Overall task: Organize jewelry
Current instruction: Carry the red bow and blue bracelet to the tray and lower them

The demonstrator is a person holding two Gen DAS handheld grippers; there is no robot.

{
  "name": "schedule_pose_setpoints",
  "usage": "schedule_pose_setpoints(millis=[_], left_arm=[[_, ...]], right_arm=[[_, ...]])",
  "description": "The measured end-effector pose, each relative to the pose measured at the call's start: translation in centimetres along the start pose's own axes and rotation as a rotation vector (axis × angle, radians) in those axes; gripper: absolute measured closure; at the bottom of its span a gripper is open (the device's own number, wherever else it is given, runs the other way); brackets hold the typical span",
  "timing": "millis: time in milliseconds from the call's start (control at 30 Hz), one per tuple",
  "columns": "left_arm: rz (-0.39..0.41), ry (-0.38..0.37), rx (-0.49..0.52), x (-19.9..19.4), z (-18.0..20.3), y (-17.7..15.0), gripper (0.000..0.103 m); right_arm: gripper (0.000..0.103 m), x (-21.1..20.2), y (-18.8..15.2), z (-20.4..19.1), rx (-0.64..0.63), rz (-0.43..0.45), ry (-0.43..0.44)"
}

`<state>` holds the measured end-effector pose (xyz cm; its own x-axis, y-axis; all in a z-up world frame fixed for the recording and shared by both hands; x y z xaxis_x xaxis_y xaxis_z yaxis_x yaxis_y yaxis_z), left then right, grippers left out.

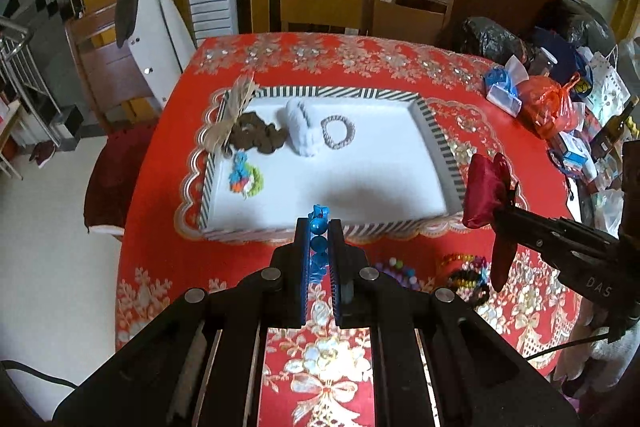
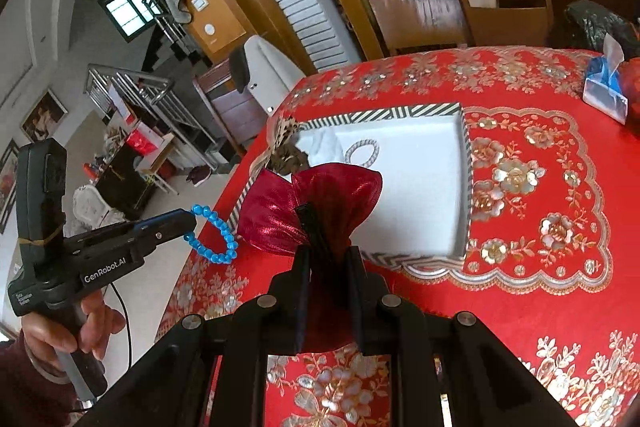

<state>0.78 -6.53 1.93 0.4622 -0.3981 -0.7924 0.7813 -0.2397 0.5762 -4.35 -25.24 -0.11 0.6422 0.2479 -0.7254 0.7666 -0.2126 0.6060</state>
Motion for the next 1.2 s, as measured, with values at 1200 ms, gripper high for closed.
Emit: schedule_pose_setpoints(millis=[1200], left_arm=[[-0.165, -0.008, -0.042, 11.7, -4.8, 5.3, 0.096]], right_arm=[[0.086, 13.9, 8.4, 4.1, 0.095, -0.127, -0.142]])
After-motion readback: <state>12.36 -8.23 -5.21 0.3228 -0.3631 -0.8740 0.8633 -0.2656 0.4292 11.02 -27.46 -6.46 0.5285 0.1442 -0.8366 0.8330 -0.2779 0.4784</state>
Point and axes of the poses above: each gripper's, at about its wrist camera, not at the fingertips, and x roughly the way its jaws point, z to its right, y to its top, the point moved 3 cm from there along x, roughly the way its jaws point, and after that the axes turned 8 degrees about -y, right-handed, at the moved point
